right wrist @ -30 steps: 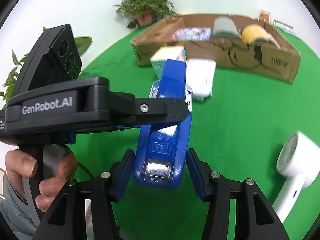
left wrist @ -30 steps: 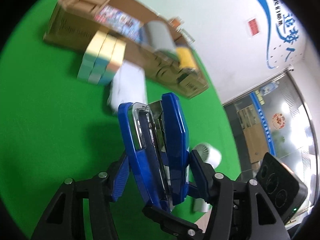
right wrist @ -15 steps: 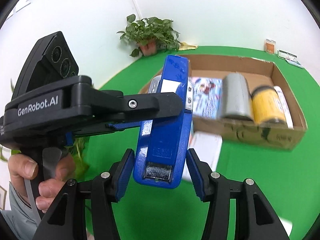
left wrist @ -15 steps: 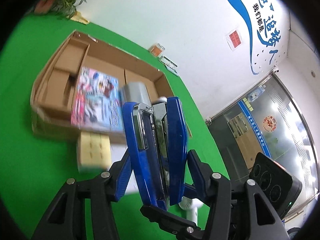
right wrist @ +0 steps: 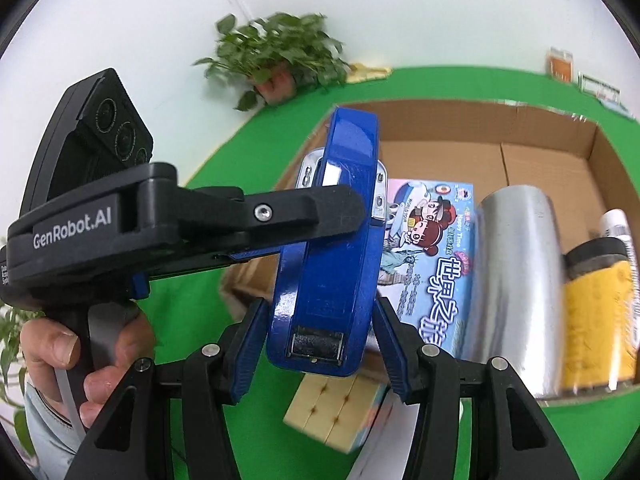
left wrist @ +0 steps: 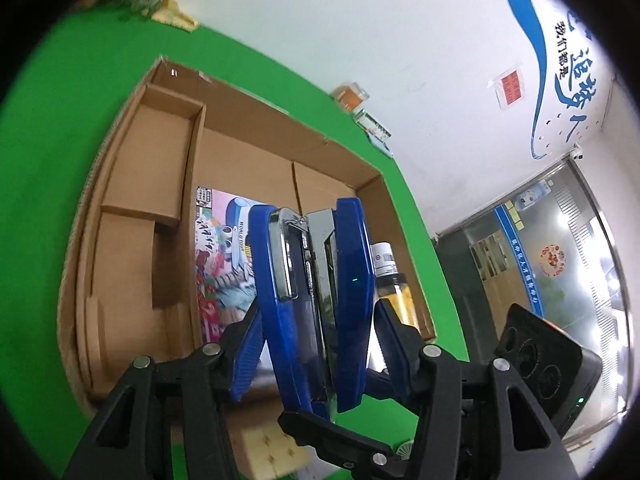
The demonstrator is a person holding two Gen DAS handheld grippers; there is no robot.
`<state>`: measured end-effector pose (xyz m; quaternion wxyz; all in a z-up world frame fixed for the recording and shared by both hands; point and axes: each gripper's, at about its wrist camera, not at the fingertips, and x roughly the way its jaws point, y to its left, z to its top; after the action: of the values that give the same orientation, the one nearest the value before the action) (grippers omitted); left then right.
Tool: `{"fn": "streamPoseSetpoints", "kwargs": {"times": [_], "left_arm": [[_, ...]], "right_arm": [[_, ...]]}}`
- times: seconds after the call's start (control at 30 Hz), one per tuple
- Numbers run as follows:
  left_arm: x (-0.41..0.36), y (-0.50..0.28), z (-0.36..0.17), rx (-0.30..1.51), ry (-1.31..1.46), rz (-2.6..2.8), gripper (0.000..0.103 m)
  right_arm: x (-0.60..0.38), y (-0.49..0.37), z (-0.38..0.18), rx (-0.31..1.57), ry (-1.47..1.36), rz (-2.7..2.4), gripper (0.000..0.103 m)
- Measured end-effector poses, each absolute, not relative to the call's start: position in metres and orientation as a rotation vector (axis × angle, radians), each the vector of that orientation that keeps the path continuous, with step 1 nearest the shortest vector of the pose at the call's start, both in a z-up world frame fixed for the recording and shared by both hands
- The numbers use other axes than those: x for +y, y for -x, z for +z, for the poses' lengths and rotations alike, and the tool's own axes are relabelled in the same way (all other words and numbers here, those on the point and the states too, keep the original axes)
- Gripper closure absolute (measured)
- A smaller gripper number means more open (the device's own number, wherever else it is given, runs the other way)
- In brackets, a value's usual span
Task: Organize rigid objects
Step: 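Carry the stapler into the box and lower it onto the game box, then open the right gripper and withdraw from the box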
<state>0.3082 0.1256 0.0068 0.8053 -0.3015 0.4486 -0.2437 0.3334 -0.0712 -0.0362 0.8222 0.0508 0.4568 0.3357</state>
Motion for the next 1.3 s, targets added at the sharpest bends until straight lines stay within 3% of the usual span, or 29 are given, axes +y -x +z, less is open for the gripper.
{"fn": "streamPoseSetpoints", "kwargs": {"times": [0.17, 0.27, 0.43, 0.53, 0.6, 0.73, 0.83, 0.9, 0.97, 1.3], "left_arm": [[0.125, -0.329, -0.022, 1.052, 0.635, -0.503, 0.052], [0.122, -0.332, -0.032, 1.085, 0.619, -0.492, 0.056], [0.127, -0.328, -0.021, 1.098, 0.582, -0.423, 0.053], [0.138, -0.314, 0.002, 1.011, 0.529, -0.374, 0.051], [0.149, -0.305, 0.012, 0.968, 0.526, -0.343, 0.051], [0.169, -0.274, 0.03, 0.871, 0.529, -0.278, 0.051], [0.173, -0.249, 0.03, 0.848, 0.507, -0.245, 0.051], [0.175, -0.24, 0.025, 0.849, 0.529, -0.237, 0.051], [0.176, -0.231, 0.023, 0.837, 0.537, -0.232, 0.051], [0.155, -0.199, 0.029, 0.764, 0.466, -0.181, 0.051]], "right_arm": [[-0.063, -0.354, -0.07, 1.03, -0.133, 0.675, 0.052], [-0.056, -0.358, -0.081, 1.05, -0.148, 0.678, 0.059], [-0.048, -0.362, -0.093, 1.051, -0.151, 0.673, 0.059], [-0.043, -0.364, -0.096, 1.057, -0.14, 0.664, 0.058], [-0.042, -0.366, -0.096, 1.069, -0.152, 0.674, 0.057], [-0.046, -0.366, -0.085, 1.006, -0.133, 0.668, 0.037], [-0.042, -0.371, -0.085, 1.018, -0.11, 0.652, 0.04], [-0.031, -0.373, -0.095, 1.058, -0.065, 0.637, 0.051], [-0.028, -0.366, -0.095, 1.036, -0.028, 0.614, 0.054], [-0.037, -0.356, -0.087, 1.04, -0.072, 0.658, 0.052]]}}
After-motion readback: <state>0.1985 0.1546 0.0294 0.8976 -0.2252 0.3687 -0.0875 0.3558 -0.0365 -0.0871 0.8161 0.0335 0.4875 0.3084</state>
